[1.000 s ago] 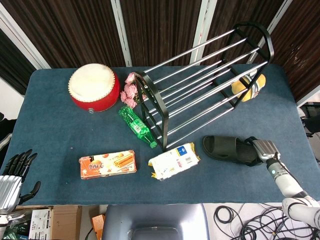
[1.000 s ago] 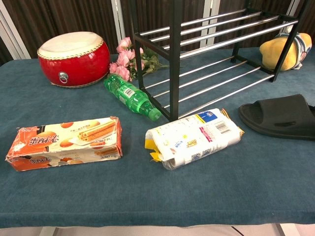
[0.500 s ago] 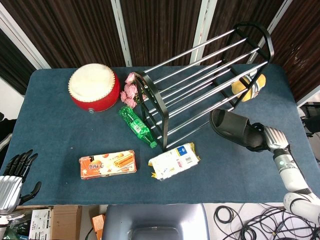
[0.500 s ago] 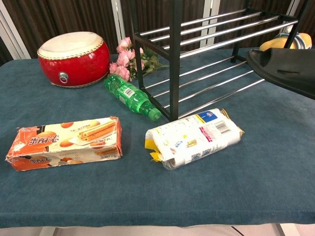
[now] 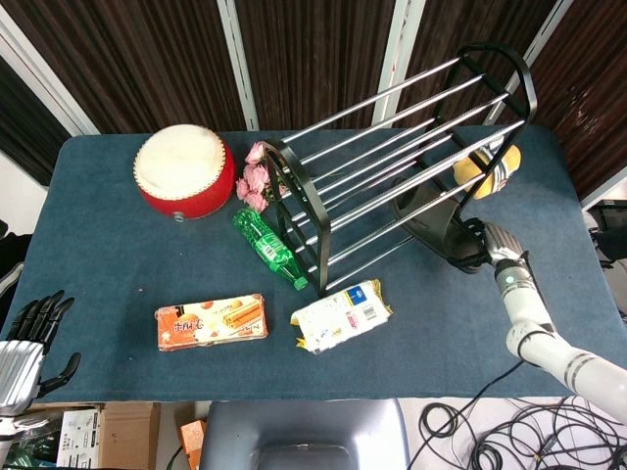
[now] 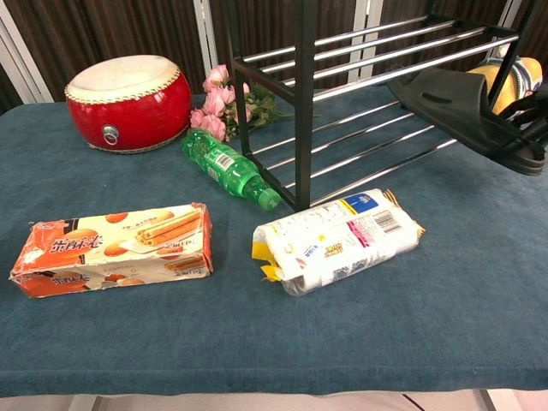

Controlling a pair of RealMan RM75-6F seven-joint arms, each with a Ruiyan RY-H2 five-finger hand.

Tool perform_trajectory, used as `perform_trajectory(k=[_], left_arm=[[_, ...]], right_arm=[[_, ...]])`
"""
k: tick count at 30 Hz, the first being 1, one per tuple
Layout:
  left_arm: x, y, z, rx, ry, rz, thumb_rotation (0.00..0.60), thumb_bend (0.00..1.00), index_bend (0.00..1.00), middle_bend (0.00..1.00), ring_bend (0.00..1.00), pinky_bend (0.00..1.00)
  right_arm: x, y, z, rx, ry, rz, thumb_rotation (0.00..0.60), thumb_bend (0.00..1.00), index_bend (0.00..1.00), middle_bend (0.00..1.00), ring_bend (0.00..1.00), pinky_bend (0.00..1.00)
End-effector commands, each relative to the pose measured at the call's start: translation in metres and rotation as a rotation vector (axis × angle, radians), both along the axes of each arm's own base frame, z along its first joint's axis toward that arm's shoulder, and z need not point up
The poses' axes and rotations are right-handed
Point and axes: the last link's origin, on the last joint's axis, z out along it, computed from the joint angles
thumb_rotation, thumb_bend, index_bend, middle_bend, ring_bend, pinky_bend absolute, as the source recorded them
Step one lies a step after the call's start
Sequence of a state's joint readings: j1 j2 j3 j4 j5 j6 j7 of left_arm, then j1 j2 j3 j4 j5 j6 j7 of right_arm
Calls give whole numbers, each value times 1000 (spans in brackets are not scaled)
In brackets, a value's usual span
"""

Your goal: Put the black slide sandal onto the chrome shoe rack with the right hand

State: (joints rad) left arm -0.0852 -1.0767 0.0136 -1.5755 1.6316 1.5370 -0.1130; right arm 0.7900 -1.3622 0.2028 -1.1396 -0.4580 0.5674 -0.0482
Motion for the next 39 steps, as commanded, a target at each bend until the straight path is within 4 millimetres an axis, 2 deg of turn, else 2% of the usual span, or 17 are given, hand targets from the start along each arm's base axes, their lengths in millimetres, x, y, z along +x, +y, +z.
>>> perform_trajectory(k=[1,13,23,26,33,36,39], left_arm=[[0,0,0,-1,1,-1,600,391,0,0,0,77],[-1,2,1,-2,-2,9,600,391,0,0,0,77],[-3,1,1,-7,-2,17,600,392,0,0,0,77],[-3,2,1,-8,-4,18,600,391,0,0,0,77],[-3,2,0,-11,-2,22,600,392,0,0,0,77],[-3,3,0,-12,-2,22,600,392,0,0,0,77],[-3,3,1,-11,-4,21,600,392,0,0,0,77]], right_arm=[[24,-25,-23,2,11,-20,600,95,832,621,653,680],[62,-49,-44,-33,-23,-54,600,95,771,621,597,625],[74,-60,-49,-66,-53,-71,600,95,726,611,564,599],[74,-58,-52,-35,-44,-70,600,95,594,522,486,520],[81,-61,-55,-24,-77,-65,600,94,98,193,169,255],[83,-62,-53,-29,-94,-60,600,95,7,115,100,216],[82,-61,-52,-29,-90,-55,600,95,0,73,63,181]])
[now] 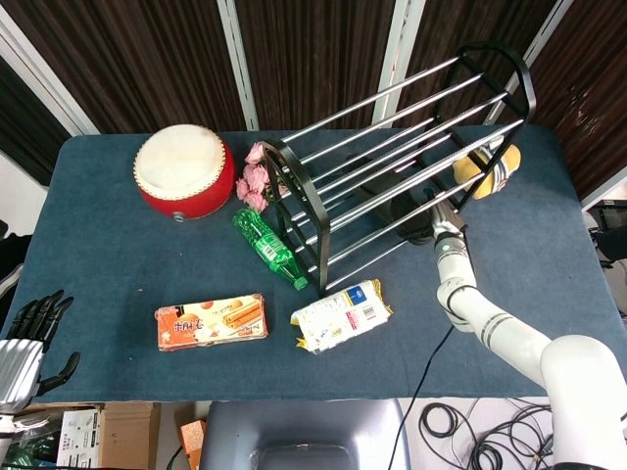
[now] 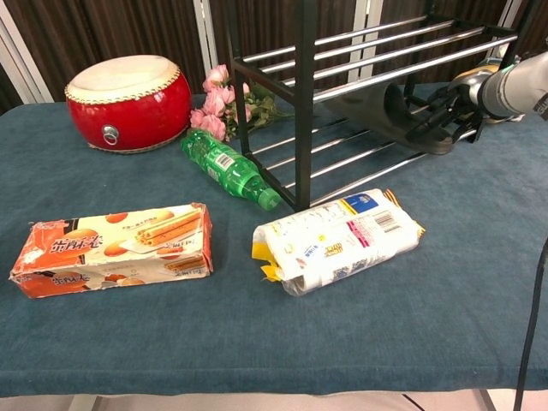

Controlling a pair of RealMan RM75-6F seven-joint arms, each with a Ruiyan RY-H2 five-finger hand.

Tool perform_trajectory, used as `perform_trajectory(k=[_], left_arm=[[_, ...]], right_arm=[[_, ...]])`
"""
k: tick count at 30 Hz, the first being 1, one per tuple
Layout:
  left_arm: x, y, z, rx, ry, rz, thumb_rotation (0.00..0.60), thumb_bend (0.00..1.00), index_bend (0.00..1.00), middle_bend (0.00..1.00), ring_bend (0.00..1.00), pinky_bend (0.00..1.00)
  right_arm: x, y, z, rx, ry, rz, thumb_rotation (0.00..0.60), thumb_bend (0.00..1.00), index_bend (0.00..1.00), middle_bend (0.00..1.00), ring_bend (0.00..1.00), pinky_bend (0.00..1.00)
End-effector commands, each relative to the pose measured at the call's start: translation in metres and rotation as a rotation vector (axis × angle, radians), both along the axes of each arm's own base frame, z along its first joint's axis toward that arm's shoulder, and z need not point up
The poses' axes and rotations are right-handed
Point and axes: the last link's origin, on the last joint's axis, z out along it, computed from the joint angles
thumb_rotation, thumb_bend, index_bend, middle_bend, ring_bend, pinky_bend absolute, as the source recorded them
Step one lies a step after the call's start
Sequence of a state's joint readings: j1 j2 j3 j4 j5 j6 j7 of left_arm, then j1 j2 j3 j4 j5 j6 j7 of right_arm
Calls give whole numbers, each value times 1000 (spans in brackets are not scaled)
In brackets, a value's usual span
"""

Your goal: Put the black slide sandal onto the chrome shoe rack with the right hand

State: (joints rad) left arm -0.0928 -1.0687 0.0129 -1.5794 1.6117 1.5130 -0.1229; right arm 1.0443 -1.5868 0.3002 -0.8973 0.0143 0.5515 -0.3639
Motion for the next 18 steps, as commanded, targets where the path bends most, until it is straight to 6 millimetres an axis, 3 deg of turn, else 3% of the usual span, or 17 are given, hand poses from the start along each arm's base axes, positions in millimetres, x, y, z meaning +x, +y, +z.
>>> perform_trajectory(k=[1,11,18], left_arm=[[0,0,0,0,-1,-1,600,392,0,0,0,77],[1,-2,1,4,-2,-13,600,392,0,0,0,77],[3,-4,2,5,-4,-27,600,391,0,0,0,77]], right_arm=[[0,1,2,-2,3,1,600,95,0,66,57,175],[-1,7,8,19,50,26,600,95,0,58,38,166],[-8,37,28,53,217,135,600,95,0,40,10,136]])
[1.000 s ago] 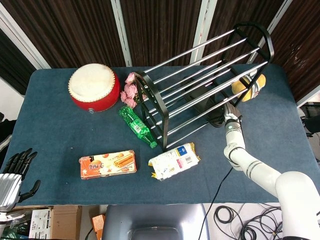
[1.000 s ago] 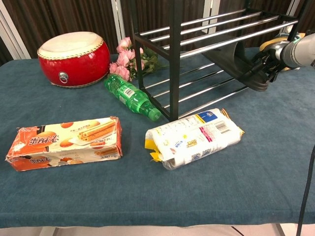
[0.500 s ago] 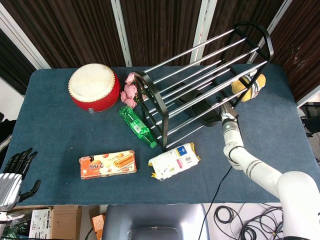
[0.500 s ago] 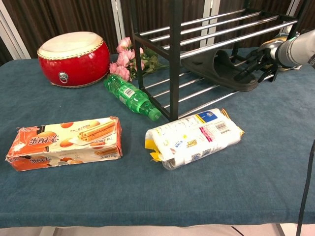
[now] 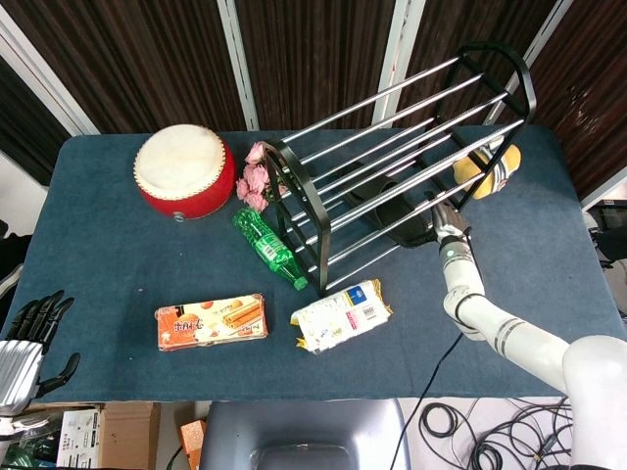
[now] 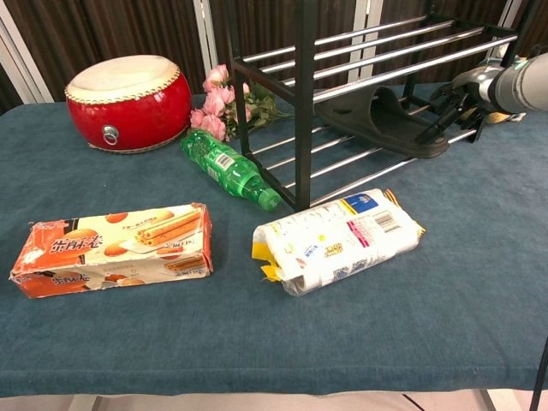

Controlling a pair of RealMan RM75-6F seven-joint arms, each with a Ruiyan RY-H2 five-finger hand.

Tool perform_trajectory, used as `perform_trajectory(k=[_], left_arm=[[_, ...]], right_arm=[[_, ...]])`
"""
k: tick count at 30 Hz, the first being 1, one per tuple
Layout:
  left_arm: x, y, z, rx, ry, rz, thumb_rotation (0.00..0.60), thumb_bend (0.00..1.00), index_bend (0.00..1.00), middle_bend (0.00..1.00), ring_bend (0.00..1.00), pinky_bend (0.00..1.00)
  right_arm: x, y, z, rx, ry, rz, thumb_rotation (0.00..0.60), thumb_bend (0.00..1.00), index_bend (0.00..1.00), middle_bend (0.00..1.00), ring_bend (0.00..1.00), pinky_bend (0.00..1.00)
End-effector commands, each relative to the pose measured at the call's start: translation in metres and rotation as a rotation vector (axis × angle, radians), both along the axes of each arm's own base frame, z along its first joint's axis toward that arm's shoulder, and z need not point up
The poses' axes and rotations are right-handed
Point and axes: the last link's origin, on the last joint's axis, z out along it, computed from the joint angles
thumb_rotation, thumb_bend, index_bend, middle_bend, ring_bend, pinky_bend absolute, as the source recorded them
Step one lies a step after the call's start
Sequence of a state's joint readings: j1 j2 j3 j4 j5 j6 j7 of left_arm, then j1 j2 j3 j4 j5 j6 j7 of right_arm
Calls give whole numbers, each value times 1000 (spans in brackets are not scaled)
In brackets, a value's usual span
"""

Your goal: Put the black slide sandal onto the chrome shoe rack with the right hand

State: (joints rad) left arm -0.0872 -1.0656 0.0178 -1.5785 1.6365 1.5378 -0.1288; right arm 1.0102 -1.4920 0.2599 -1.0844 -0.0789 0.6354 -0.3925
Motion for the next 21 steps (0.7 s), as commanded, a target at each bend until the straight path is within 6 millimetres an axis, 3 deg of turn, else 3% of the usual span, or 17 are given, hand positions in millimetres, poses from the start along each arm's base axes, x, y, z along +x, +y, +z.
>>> perform_trajectory(k=[1,6,13,16,18,21], left_arm=[[1,-1,0,0,-1,-4,600,391,0,0,0,77],[2,-2,-1,-3,0,-13,600,391,0,0,0,77],[4,-1,-2,18,7,-24,600,391,0,0,0,77],[3,1,-2,40,23,-11,600,392,0,0,0,77],[1,2,-2,56,37,6,600,395,0,0,0,76],[1,4,-3,60,46,18,600,400,0,0,0,76]], right_arm=[[-12,29,21,17,137,83,600,95,0,29,4,125],[-33,83,43,27,289,198,600,94,0,0,0,28],[-88,188,84,-154,504,329,600,94,0,0,0,0],[-108,245,101,-309,619,348,600,95,0,0,0,0],[-114,279,107,-401,601,354,600,95,0,0,0,0],[-119,301,110,-460,526,372,600,95,0,0,0,0]])
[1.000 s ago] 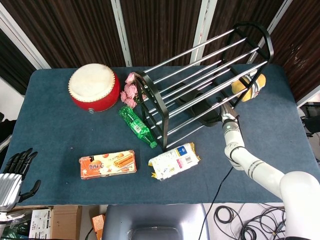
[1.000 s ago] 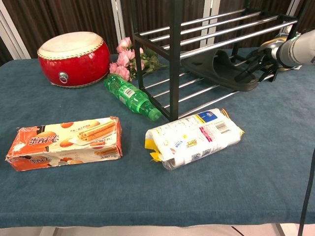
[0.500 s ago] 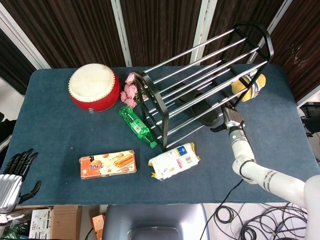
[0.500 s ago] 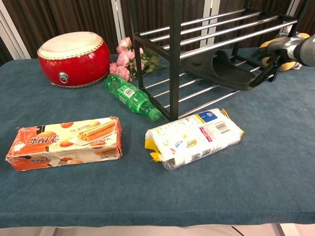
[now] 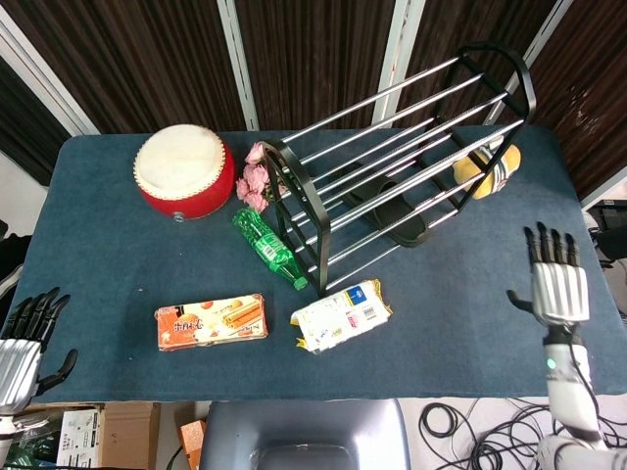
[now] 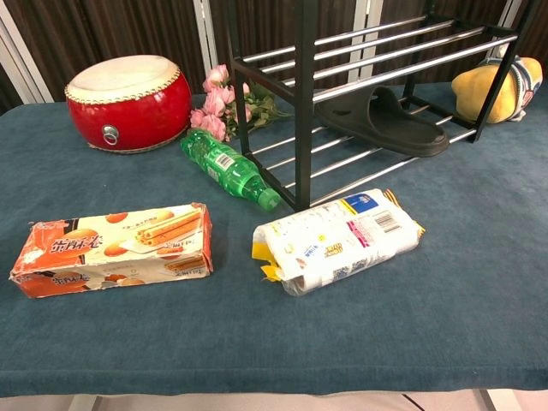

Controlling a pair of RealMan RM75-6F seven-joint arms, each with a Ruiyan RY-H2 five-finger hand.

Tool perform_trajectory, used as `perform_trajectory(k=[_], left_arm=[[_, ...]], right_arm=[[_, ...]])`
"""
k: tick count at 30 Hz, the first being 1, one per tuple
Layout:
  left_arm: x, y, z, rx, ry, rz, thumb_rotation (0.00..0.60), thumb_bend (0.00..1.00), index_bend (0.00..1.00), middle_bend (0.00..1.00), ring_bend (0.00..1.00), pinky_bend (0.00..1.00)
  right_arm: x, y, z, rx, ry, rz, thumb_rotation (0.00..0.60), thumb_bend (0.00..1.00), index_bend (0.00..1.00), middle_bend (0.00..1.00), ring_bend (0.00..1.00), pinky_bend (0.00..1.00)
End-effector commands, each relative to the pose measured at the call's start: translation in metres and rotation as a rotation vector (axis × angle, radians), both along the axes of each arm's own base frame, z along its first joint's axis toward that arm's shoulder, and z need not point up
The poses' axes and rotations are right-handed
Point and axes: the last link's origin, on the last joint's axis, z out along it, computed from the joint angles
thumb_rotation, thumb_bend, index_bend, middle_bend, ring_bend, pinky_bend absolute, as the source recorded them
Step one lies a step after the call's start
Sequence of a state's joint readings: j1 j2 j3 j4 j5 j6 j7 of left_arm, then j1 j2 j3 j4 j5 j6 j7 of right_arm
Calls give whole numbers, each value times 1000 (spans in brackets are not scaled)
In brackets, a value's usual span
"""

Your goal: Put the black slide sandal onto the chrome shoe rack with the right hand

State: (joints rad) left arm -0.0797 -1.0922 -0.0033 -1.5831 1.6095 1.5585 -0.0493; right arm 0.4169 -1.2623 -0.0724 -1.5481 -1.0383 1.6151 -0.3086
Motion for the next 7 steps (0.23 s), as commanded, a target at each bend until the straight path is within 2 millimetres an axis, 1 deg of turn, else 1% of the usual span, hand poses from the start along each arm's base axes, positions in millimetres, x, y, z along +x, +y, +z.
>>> perform_trajectory(k=[1,3,7], left_arm=[[0,1,-2,2,2,12,600,400,0,0,0,77],[1,1,-3,2,6,12,600,400,0,0,0,76],[2,1,-5,3,10,8,600,400,0,0,0,76]], right_arm=[[-23,94,9,-76,-48,80,600,95,0,0,0,0],[-27,93,7,-49,-10,74,600,95,0,0,0,0],[-27,90,4,-21,-21,63,600,95,0,0,0,0]])
